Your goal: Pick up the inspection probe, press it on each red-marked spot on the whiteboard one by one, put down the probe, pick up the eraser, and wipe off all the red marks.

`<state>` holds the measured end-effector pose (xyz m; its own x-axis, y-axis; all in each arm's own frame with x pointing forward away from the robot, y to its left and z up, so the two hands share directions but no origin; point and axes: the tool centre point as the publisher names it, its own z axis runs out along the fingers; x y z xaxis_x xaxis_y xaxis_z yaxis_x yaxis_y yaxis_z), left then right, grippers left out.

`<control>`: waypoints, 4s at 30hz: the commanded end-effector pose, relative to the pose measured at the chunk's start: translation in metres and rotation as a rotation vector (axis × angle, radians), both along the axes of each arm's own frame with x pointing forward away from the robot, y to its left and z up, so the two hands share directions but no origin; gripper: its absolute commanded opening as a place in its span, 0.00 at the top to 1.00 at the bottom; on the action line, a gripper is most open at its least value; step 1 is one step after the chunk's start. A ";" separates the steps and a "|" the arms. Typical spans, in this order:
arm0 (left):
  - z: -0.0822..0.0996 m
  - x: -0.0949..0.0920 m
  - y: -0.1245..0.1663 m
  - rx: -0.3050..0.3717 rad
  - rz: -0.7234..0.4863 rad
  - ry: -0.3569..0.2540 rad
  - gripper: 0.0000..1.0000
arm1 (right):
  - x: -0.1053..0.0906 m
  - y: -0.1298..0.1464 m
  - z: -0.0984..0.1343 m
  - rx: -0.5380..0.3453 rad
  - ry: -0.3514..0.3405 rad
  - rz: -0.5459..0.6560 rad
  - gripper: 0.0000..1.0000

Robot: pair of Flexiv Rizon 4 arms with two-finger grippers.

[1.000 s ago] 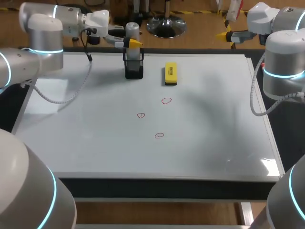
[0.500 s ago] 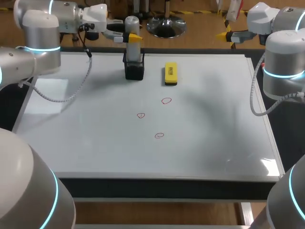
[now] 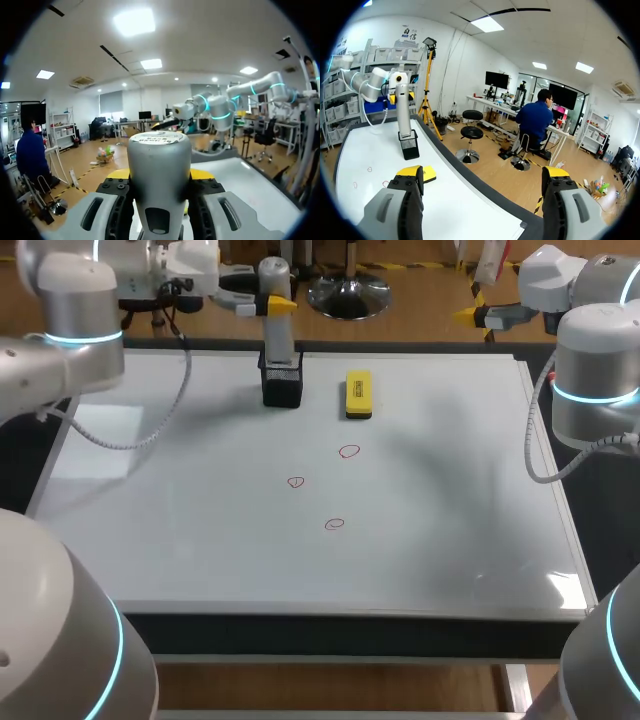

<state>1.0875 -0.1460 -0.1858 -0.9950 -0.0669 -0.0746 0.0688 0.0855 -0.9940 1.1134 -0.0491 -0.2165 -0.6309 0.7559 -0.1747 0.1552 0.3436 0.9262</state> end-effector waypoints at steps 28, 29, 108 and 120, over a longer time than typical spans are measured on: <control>0.027 -0.024 0.097 0.010 0.219 -0.036 1.00 | 0.000 0.000 0.000 -0.001 0.001 0.001 0.00; 0.025 -0.025 0.101 0.011 0.225 -0.033 1.00 | 0.000 0.000 0.000 -0.001 0.001 0.001 0.00; -0.028 -0.078 0.198 0.043 0.470 0.005 1.00 | 0.014 0.062 -0.030 -0.664 0.205 0.742 0.00; -0.028 -0.078 0.198 0.043 0.470 0.005 1.00 | 0.026 0.092 -0.049 -1.055 0.255 1.083 0.00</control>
